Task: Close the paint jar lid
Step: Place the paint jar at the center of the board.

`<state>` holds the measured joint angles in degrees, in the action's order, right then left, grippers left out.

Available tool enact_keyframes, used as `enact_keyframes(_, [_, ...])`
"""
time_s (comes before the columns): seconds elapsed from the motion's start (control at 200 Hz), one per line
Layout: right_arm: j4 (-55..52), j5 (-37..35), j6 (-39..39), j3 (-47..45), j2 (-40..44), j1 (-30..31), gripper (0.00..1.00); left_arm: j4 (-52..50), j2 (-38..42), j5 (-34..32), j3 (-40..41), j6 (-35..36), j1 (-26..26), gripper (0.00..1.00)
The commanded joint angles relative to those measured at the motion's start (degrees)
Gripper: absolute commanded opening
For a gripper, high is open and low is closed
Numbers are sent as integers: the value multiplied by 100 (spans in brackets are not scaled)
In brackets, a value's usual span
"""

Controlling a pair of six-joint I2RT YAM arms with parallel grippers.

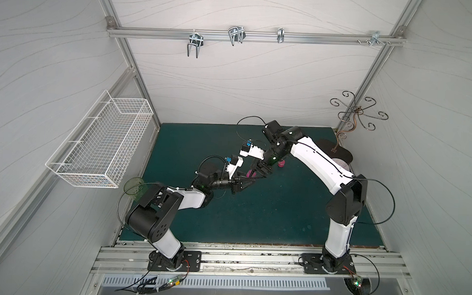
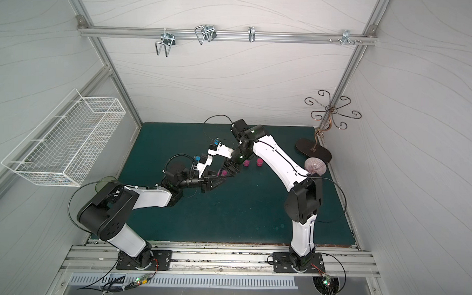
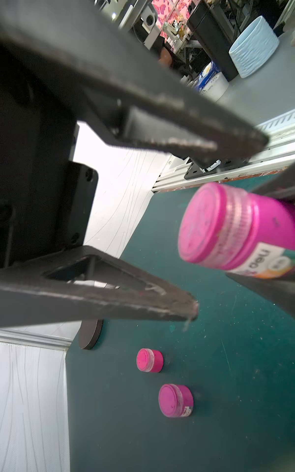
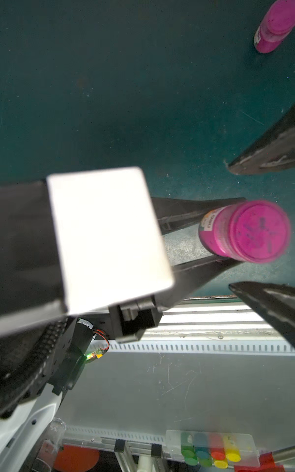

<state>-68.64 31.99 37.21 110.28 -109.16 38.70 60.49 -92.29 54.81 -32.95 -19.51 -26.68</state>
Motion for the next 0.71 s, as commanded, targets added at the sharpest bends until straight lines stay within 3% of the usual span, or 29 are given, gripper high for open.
enact_keyframes(0.0, [-225, -44, -142, 121, -131, 84, 63, 498, 137, -23, -9, 62, -13, 0])
enact_keyframes(0.105, [-255, -28, -166, 126, -200, 120, 58, 515, 132, -44, -19, 43, -13, 0])
enact_keyframes(0.28, [-215, -130, -333, 232, -276, 153, 35, 520, 130, -97, -19, 72, -13, 0])
enact_keyframes(0.435, [-160, -119, -483, 244, -294, 230, 28, 573, 101, -214, -19, -2, -13, 3])
enact_keyframes(0.635, [307, -818, -1050, 65, -312, 270, 24, 694, 104, -504, 170, -244, 13, 55])
enact_keyframes(0.7, [529, -1186, -1247, 7, -354, 267, 24, 699, 184, -711, 405, -308, 22, 65])
